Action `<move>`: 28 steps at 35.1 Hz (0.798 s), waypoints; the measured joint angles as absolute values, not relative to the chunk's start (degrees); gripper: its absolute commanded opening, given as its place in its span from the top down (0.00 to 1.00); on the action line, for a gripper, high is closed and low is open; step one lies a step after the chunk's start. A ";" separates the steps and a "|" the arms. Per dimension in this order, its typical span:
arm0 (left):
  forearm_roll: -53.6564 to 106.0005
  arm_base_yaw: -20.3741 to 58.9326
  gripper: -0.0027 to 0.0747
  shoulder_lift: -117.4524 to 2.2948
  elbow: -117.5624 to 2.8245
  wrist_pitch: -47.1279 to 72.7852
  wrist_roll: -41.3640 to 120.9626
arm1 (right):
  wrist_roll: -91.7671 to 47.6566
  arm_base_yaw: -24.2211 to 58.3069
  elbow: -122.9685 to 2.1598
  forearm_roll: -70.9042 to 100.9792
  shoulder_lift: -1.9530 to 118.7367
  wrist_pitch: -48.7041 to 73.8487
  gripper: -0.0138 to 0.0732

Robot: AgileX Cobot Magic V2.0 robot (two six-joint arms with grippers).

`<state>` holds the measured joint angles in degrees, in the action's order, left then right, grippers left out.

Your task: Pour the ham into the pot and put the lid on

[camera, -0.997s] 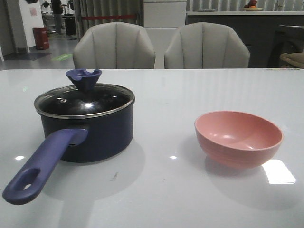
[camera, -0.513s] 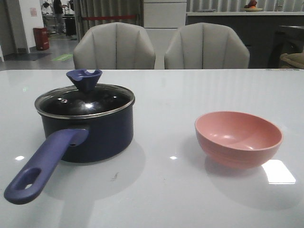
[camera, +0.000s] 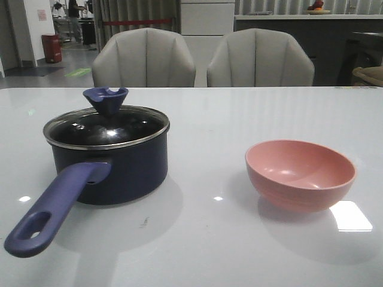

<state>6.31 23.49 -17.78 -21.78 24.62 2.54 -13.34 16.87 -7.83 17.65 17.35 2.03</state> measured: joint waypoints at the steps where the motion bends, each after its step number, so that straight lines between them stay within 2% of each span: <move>1: 6.31 23.49 0.79 -17.78 -21.78 24.62 2.54 | -13.34 16.87 -7.83 17.65 17.35 2.03 0.66; 11: 6.31 23.49 0.80 -17.78 -21.78 24.47 2.54 | -13.34 16.87 -7.83 17.65 17.35 2.03 0.66; 16: 5.55 22.95 0.80 -17.53 -17.97 17.22 2.54 | -13.34 16.87 -7.83 17.65 17.35 2.03 0.66; 22: 4.83 15.03 0.80 -12.82 -8.90 4.73 1.94 | -13.34 16.87 -7.83 17.65 17.35 2.03 0.66; 28: 3.07 5.99 0.80 -4.87 -1.46 -0.33 -2.33 | -13.34 16.87 -7.83 17.65 17.35 2.03 0.66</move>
<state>3.07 5.99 -4.87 -1.46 -0.33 -2.33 -13.34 16.87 -7.83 17.65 17.35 2.03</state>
